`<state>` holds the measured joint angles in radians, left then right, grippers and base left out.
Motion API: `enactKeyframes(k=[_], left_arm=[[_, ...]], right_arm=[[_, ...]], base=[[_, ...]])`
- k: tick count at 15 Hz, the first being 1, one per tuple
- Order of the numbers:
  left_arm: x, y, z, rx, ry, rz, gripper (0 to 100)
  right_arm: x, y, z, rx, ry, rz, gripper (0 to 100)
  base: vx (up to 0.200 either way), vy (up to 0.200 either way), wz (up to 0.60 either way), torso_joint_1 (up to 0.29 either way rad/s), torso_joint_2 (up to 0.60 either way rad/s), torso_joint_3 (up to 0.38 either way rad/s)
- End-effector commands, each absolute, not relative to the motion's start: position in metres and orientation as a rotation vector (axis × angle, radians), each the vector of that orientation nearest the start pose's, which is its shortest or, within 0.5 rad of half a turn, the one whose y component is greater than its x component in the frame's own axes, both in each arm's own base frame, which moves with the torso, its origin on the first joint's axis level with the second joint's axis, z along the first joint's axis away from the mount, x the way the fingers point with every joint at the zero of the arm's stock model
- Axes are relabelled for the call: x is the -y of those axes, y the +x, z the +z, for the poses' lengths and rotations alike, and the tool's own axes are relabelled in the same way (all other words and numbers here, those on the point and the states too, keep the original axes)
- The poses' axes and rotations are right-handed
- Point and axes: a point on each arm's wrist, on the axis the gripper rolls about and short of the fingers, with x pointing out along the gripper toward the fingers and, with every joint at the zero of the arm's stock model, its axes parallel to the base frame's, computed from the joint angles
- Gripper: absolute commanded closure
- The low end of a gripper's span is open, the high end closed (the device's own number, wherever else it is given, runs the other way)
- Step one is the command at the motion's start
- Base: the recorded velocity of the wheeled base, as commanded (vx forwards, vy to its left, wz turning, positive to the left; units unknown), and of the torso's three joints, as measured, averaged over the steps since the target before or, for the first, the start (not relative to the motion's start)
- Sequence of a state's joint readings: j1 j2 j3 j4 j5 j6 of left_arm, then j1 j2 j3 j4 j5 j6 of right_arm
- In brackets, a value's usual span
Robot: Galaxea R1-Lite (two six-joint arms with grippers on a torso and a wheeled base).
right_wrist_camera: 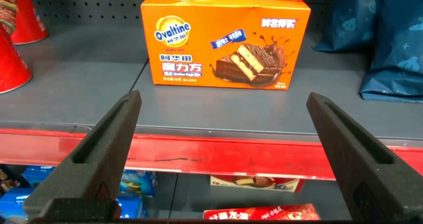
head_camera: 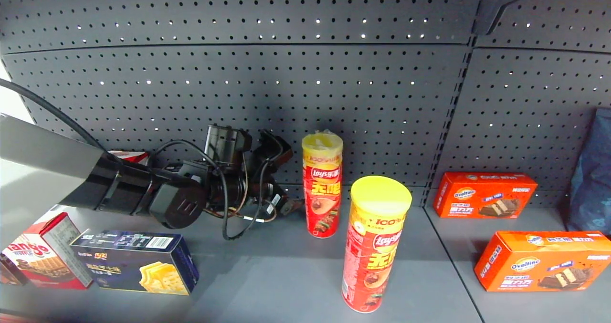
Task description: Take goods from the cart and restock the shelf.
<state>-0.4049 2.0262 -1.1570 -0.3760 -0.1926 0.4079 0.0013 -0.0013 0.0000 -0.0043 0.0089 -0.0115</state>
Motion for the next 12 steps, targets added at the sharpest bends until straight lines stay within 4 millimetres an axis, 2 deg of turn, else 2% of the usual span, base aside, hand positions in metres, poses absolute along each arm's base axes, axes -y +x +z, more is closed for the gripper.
enactKeyframes(k=[1,12], left_arm=[[0.165,0.361,0.13,-0.382,0.444,-0.694,0],[0.185,0.364,0.126,-0.368,0.453,-0.735,0]], right_arm=[[0.0,-0.023,0.076,0.005,-0.012,0.011,0],[0.0,-0.023,0.076,0.005,-0.012,0.011,0]], base=[[0.0,0.0,0.0,0.0,0.0,0.0],[0.0,0.0,0.0,0.0,0.0,0.0]])
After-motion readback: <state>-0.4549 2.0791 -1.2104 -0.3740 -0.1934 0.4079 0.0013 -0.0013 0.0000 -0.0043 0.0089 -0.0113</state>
